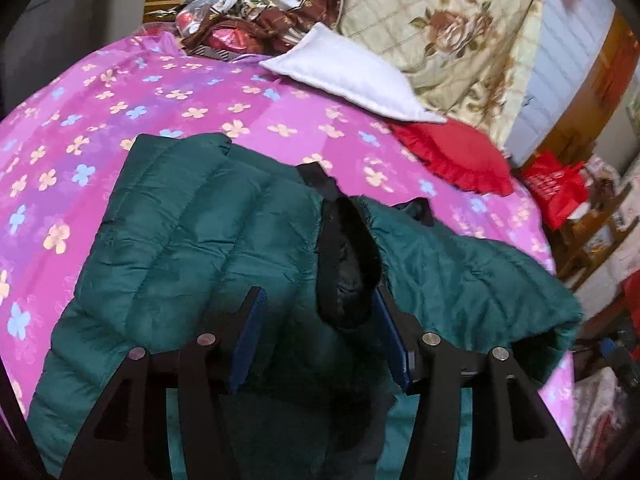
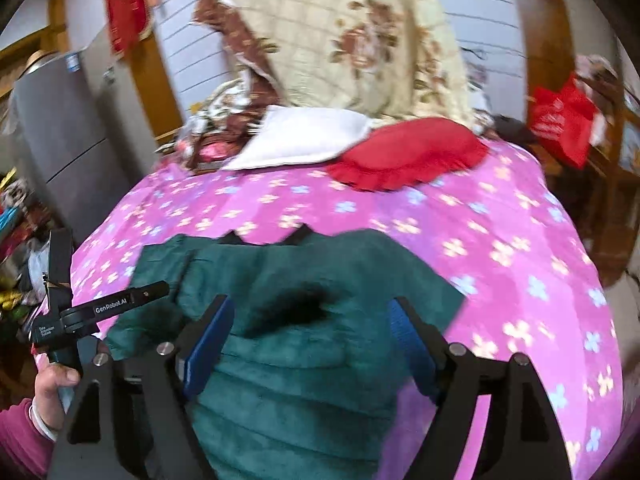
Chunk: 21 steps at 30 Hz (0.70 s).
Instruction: Fold large clothes
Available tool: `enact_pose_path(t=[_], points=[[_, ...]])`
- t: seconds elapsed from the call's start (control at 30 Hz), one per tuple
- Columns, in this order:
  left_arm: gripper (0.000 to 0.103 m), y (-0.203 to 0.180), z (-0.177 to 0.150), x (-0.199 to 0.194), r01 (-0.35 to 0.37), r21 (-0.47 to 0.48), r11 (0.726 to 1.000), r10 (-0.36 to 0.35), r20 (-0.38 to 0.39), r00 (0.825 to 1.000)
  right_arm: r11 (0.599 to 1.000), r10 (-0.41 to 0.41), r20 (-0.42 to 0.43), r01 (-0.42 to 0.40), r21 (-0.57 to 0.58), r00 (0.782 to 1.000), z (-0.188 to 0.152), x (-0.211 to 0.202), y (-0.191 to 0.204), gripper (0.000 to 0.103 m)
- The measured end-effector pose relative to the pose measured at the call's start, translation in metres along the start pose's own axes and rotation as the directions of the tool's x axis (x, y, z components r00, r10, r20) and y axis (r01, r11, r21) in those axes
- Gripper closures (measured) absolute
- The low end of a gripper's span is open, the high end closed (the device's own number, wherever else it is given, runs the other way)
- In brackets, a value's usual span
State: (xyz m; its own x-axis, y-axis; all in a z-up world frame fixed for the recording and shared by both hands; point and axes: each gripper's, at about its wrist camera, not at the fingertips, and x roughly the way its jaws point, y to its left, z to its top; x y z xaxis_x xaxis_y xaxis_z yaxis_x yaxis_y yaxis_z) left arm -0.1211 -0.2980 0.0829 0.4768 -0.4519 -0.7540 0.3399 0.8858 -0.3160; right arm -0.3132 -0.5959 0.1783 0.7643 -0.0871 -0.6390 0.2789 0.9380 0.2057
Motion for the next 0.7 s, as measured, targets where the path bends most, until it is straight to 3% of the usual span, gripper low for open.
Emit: enact_pose_path(t=[0.17, 0.5, 0.57, 0.67, 0.7], points=[[0.067, -0.011, -0.001, 0.014, -0.068, 0.027, 0.997, 0.067, 0.025, 0.997, 0.997, -0.005, -0.021, 0.007, 0.079, 1.0, -0.014, 0.004, -0.036, 0.02], [0.073, -0.014, 0.003, 0.013, -0.062, 0.055, 0.997, 0.06, 0.03, 0.998, 0.992, -0.021, -0.047, 0.027, 0.122, 0.999, -0.027, 0.021, -0.051, 0.02], [0.073, -0.012, 0.003, 0.011, -0.031, 0.043, 0.999, 0.03, 0.011, 0.999, 0.992, -0.02, -0.049, 0.026, 0.126, 0.999, -0.028, 0.022, -0.051, 0.02], [0.07, 0.001, 0.003, 0.002, 0.135, -0.052, 0.989, -0.135, 0.012, 0.991, 0.992, -0.017, -0.042, 0.022, 0.126, 0.999, -0.028, 0.02, -0.049, 0.02], [0.063, 0.004, 0.004, 0.0, 0.156, -0.078, 0.985, -0.155, 0.019, 0.988, 0.992, -0.019, -0.04, 0.024, 0.127, 0.999, -0.027, 0.02, -0.049, 0.02]])
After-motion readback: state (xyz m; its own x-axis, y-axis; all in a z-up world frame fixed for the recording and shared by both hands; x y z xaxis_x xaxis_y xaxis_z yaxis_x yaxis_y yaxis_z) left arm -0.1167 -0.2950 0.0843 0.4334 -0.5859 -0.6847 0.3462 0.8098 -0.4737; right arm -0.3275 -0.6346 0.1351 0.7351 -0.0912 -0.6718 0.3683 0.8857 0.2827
